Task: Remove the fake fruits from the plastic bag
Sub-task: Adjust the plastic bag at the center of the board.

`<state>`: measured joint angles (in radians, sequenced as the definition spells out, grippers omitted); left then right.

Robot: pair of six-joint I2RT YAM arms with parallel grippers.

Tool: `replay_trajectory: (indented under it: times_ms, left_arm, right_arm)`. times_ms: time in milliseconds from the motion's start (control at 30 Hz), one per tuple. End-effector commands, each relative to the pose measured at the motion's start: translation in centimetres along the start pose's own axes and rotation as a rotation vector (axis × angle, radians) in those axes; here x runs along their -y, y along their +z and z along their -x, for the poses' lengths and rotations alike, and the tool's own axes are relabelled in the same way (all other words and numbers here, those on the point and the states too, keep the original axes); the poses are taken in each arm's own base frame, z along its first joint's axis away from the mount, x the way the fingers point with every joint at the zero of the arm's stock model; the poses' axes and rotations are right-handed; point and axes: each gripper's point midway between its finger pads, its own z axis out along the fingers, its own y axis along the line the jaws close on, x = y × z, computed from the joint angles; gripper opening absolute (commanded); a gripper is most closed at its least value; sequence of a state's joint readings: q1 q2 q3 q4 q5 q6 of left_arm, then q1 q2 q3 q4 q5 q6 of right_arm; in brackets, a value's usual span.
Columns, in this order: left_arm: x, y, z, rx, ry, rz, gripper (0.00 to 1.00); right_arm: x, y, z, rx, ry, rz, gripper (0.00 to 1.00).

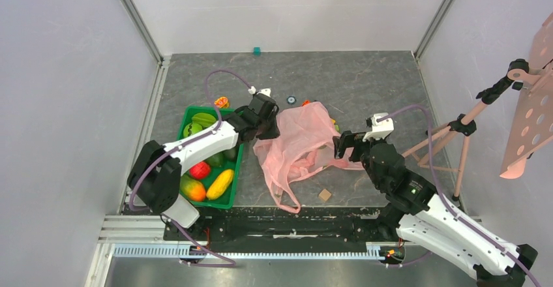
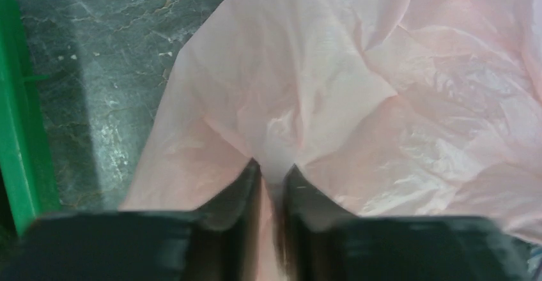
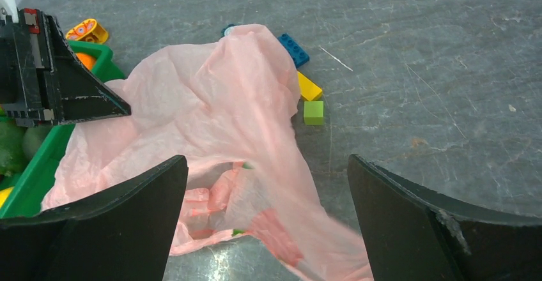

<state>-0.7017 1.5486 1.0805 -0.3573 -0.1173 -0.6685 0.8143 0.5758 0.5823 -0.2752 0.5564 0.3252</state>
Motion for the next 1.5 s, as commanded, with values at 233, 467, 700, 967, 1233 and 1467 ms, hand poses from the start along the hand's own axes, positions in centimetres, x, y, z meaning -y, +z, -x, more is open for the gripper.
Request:
replay_trajectory:
  times_ms: [233, 467, 700, 967, 1233, 1467]
  left_arm:
    - [7.7, -6.9, 10.1, 0.236, 0.118, -0.167, 0.02]
    - [13.4, -18.0, 15.5, 0.449, 0.196, -0.297, 0.02]
    - [10.9, -14.5, 13.1, 0.39, 0.151, -0.231, 0.02]
    - [7.6, -7.0, 9.3, 0.199, 0.14, -0.131, 0.81]
    - [6.1, -13.5, 11.8, 0.334, 0.184, -0.113, 1.0]
    - [-0.2, -17.7, 9.0, 0.434, 0.192, -0.015, 1.0]
  right_arm:
    - [1.5, -1.5, 2.3, 0.105, 0.059, -0.035, 0.98]
    - [3.9, -3.6, 4.2, 0.23, 0.14, -0.092, 0.98]
    - [4.7, -3.9, 3.9, 0.223, 0.125, -0.123, 0.98]
    - [4.2, -3.3, 3.1, 0.18, 0.075, -0.109, 0.98]
    - [4.0, -2.8, 1.9, 0.154, 0.03, -0.097, 0.98]
    - [1.4, -2.0, -0.2, 0.085, -0.079, 0.051, 0.98]
